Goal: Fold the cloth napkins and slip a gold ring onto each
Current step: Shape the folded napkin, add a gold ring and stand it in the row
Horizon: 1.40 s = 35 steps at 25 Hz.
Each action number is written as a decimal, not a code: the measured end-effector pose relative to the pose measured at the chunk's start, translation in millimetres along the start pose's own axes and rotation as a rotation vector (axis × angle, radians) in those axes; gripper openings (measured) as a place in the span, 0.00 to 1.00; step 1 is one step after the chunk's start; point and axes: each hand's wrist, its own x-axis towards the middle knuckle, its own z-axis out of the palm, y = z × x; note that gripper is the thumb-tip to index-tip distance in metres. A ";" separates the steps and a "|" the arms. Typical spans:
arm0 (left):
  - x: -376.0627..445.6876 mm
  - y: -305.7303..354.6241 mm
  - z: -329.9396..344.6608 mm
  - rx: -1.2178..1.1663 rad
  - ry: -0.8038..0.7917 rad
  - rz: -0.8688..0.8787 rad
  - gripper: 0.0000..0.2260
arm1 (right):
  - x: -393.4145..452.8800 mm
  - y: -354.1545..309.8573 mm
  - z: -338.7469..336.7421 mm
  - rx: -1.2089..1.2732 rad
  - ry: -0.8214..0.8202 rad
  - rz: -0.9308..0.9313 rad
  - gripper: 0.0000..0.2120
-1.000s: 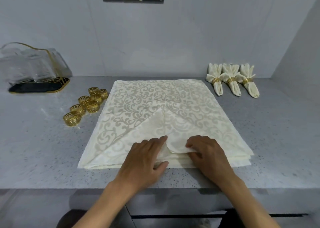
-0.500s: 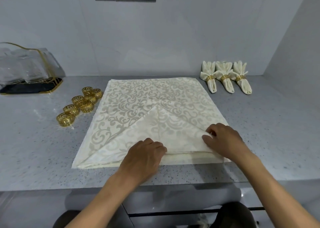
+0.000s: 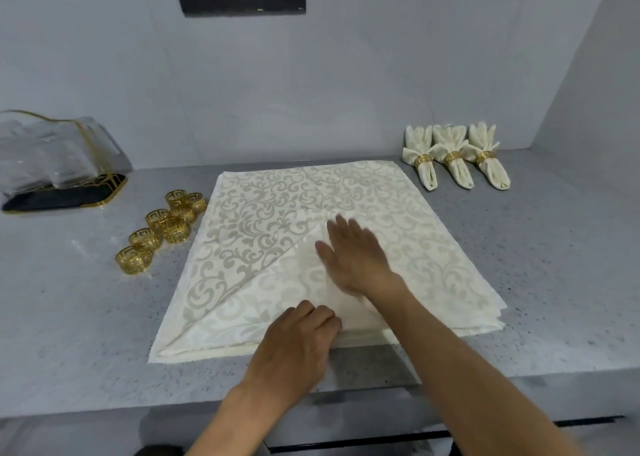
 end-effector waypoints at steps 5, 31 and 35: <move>-1.4 -2.8 2.1 -0.014 0.003 -0.006 0.10 | -30.4 42.7 -6.5 0.080 0.098 0.042 0.28; -10.5 -87.3 -45.4 -0.273 -0.226 -0.258 0.10 | -105.7 29.2 30.8 0.161 0.386 -0.193 0.07; -7.1 -91.6 -40.0 -0.349 -0.202 -0.264 0.11 | -104.9 29.9 32.7 0.169 0.409 -0.232 0.04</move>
